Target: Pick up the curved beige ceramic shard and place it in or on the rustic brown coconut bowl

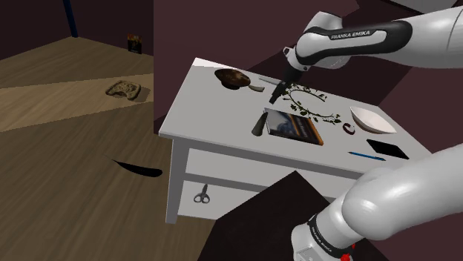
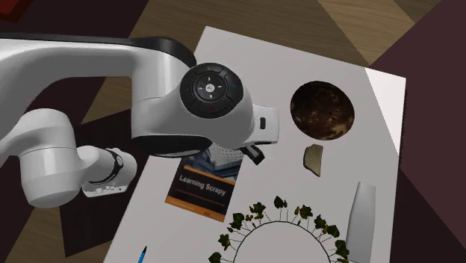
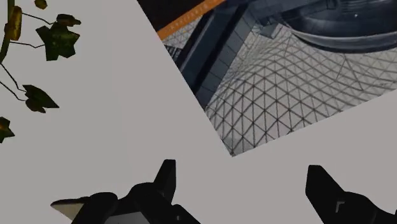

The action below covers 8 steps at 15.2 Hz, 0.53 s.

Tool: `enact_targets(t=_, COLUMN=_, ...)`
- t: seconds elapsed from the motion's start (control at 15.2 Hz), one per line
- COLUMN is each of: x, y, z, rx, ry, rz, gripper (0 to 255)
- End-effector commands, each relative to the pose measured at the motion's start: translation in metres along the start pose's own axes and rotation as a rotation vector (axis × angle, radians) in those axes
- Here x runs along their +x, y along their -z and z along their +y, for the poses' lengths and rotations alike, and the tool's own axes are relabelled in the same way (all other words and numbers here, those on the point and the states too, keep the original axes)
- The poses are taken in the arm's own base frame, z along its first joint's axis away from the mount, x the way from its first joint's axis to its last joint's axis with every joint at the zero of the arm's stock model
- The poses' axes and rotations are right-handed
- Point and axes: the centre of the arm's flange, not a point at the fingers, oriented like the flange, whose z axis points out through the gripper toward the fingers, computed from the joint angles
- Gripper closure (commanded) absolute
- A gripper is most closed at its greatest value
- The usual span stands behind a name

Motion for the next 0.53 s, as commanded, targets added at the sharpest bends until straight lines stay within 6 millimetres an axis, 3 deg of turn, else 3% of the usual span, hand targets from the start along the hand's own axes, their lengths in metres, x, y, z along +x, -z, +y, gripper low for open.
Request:
enact_targets(t=0.0, x=0.011, y=-0.008, z=0.023, rx=-0.012, ry=0.035, rz=0.022, gripper=0)
enact_targets(t=0.46, x=0.054, y=-0.036, z=0.089, rx=-0.042, ry=0.149, rz=0.095, gripper=0)
